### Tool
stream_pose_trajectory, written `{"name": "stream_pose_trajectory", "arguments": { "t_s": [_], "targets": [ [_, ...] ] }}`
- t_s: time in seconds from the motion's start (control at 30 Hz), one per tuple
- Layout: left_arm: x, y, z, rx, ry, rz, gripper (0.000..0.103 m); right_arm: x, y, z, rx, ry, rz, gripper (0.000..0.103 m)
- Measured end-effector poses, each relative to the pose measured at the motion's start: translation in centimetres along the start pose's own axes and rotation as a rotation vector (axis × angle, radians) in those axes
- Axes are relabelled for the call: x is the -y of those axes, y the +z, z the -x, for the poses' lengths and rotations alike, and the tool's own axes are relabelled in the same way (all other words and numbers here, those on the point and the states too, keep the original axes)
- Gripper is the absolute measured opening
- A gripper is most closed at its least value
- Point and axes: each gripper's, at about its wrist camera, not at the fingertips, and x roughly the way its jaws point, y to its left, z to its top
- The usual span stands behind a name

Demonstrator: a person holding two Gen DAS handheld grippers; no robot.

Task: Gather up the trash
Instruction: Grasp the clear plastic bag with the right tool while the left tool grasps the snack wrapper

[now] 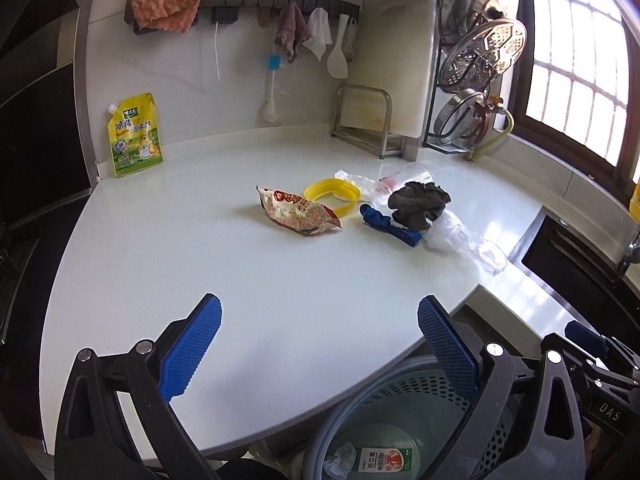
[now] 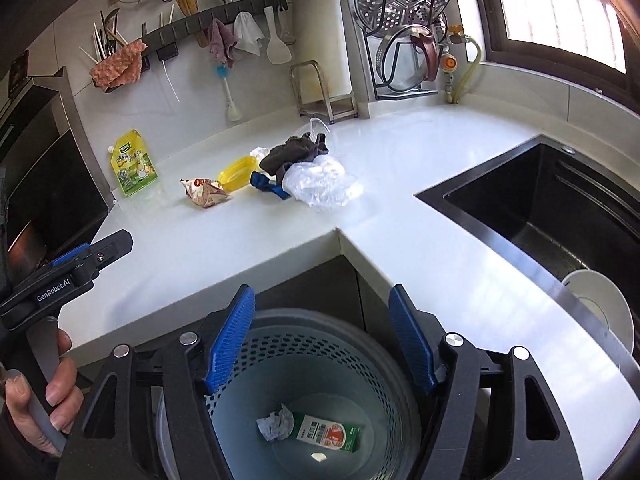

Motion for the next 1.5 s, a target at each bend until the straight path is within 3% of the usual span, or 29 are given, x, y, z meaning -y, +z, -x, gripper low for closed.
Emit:
{"name": "stream_pose_trajectory", "arguments": {
  "t_s": [0.3, 0.6, 0.97, 1.17, 1.5],
  "targets": [
    [-0.7, 2.9, -4.3, -0.005, 0.068, 0.015, 0.097, 0.5, 5.1, -4.4, 0.022, -0.013, 0.035, 0.071],
    [-0.8, 4.1, -7.6, -0.03, 0.099, 0.025, 0.097, -0.5, 9.2, -10.2, -0.038, 0.03, 0.074, 0.071],
    [-1.1, 4.7, -10.1, -0.065, 0.107, 0.038, 0.097, -0.5, 10.3, -15.7, -0.145, 0.041, 0.06, 0.075],
    [-1.0, 5.0, -10.2, -0.064, 0.107, 0.041, 0.097, -0.6, 10.2, -16.9, -0.154, 0.037, 0.066, 0.075],
    [-1.0, 5.3, -10.6, -0.081, 0.096, 0.061, 0.097, 0.2, 9.8, -16.1, -0.145, 0.053, 0.059, 0.029]
  ]
}}
